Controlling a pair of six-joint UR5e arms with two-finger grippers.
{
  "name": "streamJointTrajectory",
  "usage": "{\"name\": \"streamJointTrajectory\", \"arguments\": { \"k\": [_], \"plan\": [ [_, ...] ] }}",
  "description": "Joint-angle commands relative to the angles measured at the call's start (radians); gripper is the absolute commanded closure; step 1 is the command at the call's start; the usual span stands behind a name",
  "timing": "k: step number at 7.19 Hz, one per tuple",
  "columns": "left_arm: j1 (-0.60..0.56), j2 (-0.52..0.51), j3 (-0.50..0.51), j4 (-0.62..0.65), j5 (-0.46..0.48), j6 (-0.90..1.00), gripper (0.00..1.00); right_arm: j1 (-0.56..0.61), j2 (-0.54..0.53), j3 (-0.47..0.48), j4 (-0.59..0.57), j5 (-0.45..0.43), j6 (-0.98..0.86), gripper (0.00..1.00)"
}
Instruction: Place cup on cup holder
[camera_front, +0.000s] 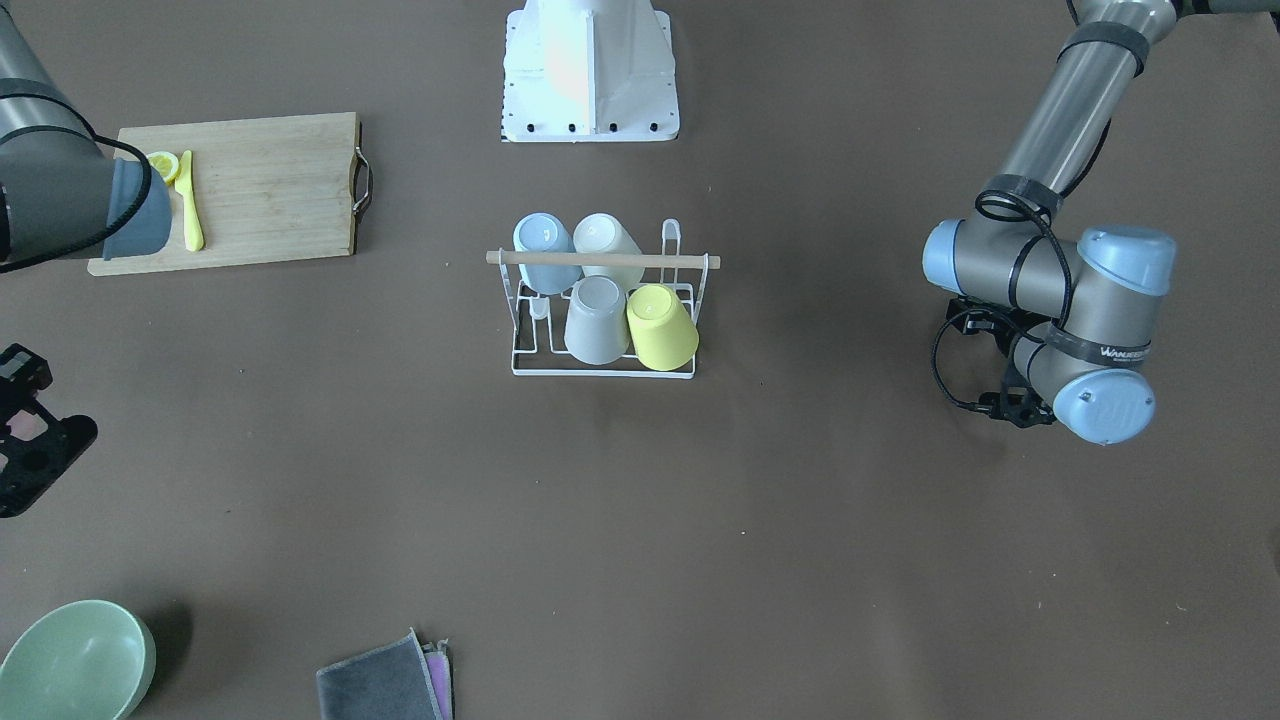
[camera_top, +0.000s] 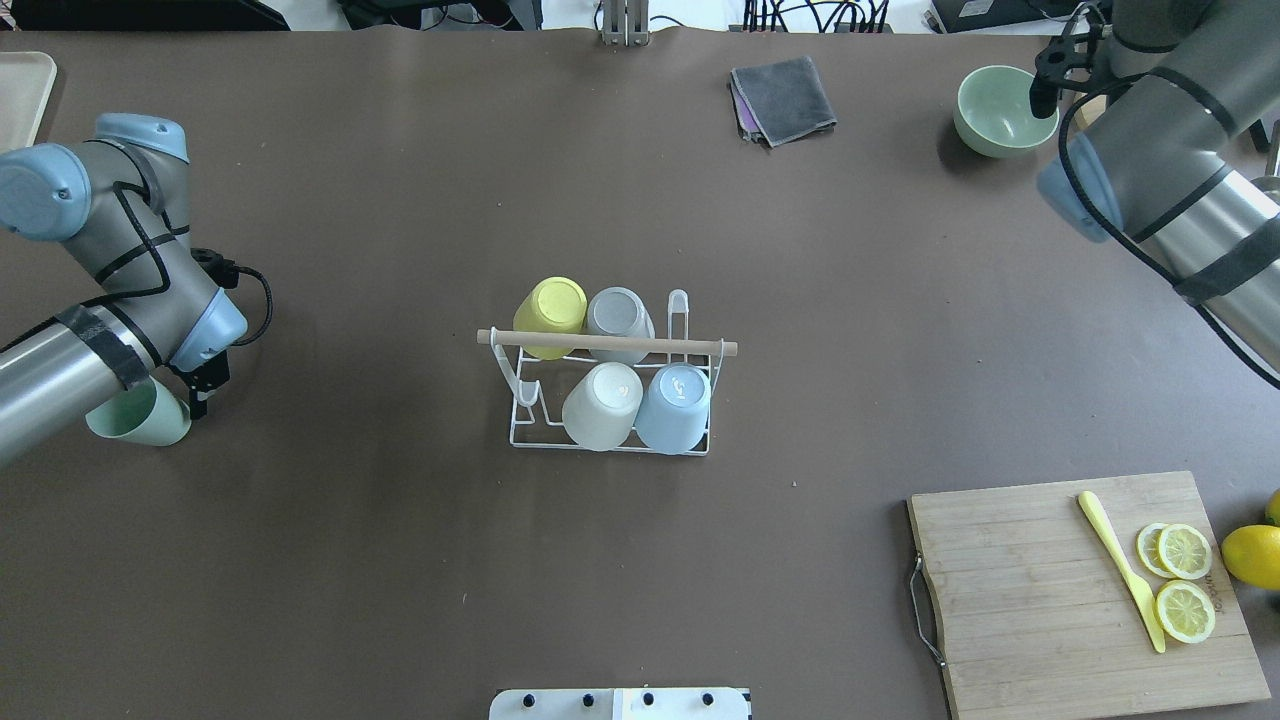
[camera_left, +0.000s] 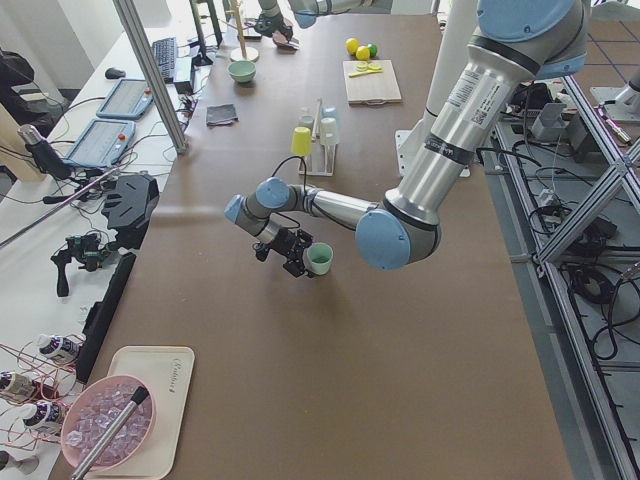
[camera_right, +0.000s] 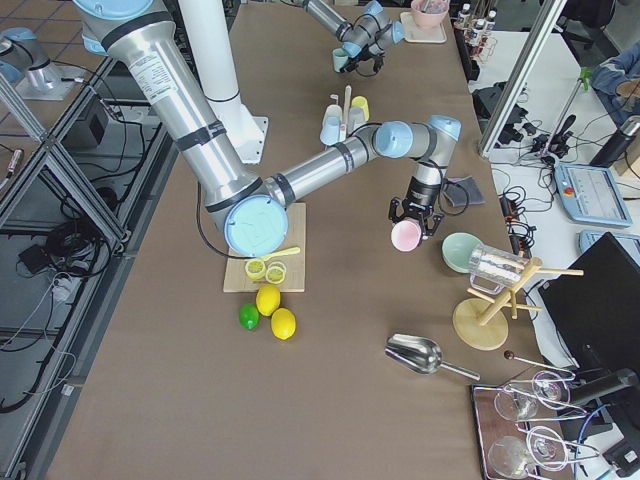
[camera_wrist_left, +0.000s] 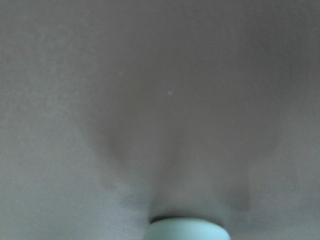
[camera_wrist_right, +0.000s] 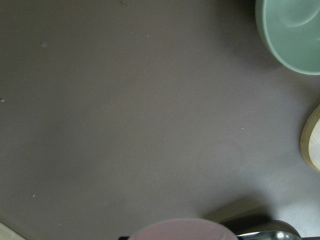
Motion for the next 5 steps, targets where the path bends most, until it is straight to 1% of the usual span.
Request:
{"name": "streamJointTrajectory", "arguments": {
  "k": [1, 2, 3, 4, 5],
  "plan": [
    [0.006, -0.008, 0.005, 0.002, 0.000, -0.001, 0.02, 0.041, -0.071, 0.105, 0.026, 0.120, 0.065, 1.00],
    [0.012, -0.010, 0.007, 0.009, 0.002, -0.001, 0.02, 0.055, -0.074, 0.108, 0.051, 0.177, 0.067, 1.00],
    [0.012, -0.008, 0.007, 0.009, 0.002, -0.001, 0.02, 0.055, -0.104, 0.098, 0.163, 0.236, 0.092, 1.00],
    [0.012, -0.007, 0.005, 0.011, 0.003, 0.001, 0.02, 0.055, -0.131, 0.091, 0.271, 0.275, 0.210, 1.00],
    [0.012, -0.007, 0.005, 0.020, 0.003, 0.002, 0.02, 0.055, -0.148, 0.091, 0.329, 0.307, 0.226, 1.00]
  ]
}}
